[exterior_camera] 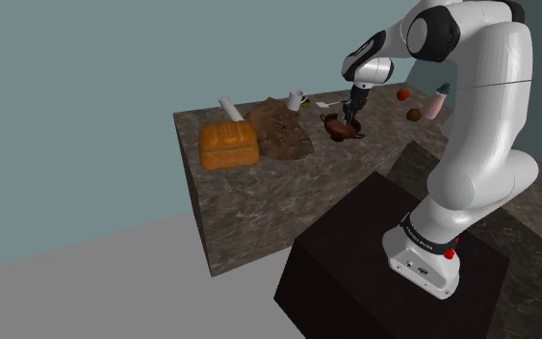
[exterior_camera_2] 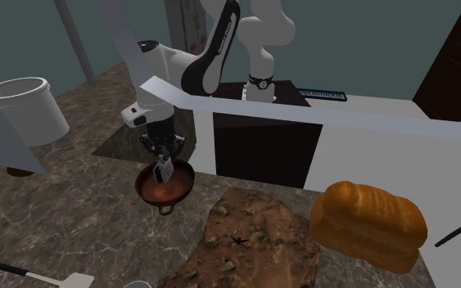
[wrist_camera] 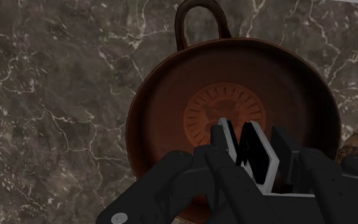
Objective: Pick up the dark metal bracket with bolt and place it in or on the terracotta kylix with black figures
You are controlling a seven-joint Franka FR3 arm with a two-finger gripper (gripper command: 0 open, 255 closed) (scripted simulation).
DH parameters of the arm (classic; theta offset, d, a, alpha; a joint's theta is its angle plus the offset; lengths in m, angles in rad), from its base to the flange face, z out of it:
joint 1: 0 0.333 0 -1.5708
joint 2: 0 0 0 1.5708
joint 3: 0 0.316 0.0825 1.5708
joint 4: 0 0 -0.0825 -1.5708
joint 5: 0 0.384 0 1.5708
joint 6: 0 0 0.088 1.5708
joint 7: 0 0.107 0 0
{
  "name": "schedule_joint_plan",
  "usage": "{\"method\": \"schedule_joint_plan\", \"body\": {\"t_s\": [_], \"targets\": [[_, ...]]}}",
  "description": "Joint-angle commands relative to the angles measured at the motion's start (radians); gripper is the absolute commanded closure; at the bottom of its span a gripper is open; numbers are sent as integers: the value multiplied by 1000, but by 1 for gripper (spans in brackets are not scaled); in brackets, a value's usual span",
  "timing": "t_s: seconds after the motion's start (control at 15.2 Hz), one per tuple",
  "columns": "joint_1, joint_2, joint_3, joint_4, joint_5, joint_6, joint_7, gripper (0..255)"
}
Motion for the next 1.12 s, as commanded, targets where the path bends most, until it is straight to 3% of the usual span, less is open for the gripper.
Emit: {"method": "schedule_joint_plan", "body": {"t_s": [0.0, 0.2, 0.26, 0.59, 0.86, 1.06], "targets": [[0, 0, 0, 0, 0, 1, 0, 255], [0, 0, 0, 0, 0, 1, 0, 255], [0, 0, 0, 0, 0, 1, 0, 0], [0, 0, 0, 0, 0, 1, 0, 0], [20, -85, -26, 5, -36, -87, 22, 0], [20, -85, -26, 5, -36, -87, 22, 0]]}}
